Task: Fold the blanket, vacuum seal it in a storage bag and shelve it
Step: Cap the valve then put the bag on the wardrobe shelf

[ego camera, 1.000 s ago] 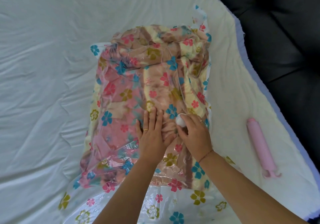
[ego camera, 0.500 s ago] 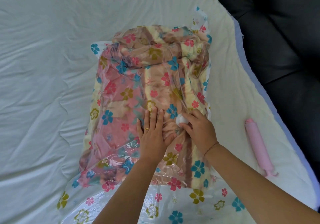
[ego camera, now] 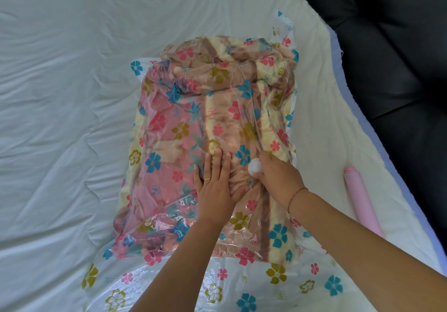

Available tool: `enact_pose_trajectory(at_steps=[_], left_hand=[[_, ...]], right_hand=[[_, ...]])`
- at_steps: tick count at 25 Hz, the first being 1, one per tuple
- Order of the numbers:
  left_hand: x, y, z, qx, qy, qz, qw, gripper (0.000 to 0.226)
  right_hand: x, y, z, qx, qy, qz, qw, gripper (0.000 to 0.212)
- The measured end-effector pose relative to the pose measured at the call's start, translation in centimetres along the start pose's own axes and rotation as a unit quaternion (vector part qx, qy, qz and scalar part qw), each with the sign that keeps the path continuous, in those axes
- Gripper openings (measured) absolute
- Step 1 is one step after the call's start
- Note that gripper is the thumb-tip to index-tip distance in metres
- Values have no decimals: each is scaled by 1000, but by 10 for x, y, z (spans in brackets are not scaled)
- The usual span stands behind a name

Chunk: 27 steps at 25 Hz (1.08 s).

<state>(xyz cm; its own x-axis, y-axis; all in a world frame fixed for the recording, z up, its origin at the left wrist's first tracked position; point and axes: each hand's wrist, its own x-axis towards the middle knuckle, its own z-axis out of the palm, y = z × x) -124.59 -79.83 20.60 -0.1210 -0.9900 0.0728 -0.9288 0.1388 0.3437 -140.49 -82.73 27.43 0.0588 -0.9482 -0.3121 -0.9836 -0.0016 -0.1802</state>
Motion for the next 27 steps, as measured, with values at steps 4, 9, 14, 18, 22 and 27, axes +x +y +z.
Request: enact_pose_trajectory(at_steps=[4,9,14,18,22,27], left_hand=[[0,0,0,-6,1,0,1000,86],[-1,1,1,-6,2,0,1000,86],[0,0,0,-1,-2,-2,1000,86],[-1,1,-1,-2,-3,-1,1000,86],[-1,1,0,-7,-5,0,1000,86],[-1,0,-1,-9,-6,-1,1000,86]], right_hand=[[-1,-5,-9,-10,20,41,999,50],[-2,-2,-10,-10,28,24,999,37],[-7,0,-6,5,11,-6,1000,34],[-3,4,-8,-16,18,-3,1000,33],[-3,8,-8,-13,24,5,1000,35],[1,9,9,-6,24,-53,998,39]])
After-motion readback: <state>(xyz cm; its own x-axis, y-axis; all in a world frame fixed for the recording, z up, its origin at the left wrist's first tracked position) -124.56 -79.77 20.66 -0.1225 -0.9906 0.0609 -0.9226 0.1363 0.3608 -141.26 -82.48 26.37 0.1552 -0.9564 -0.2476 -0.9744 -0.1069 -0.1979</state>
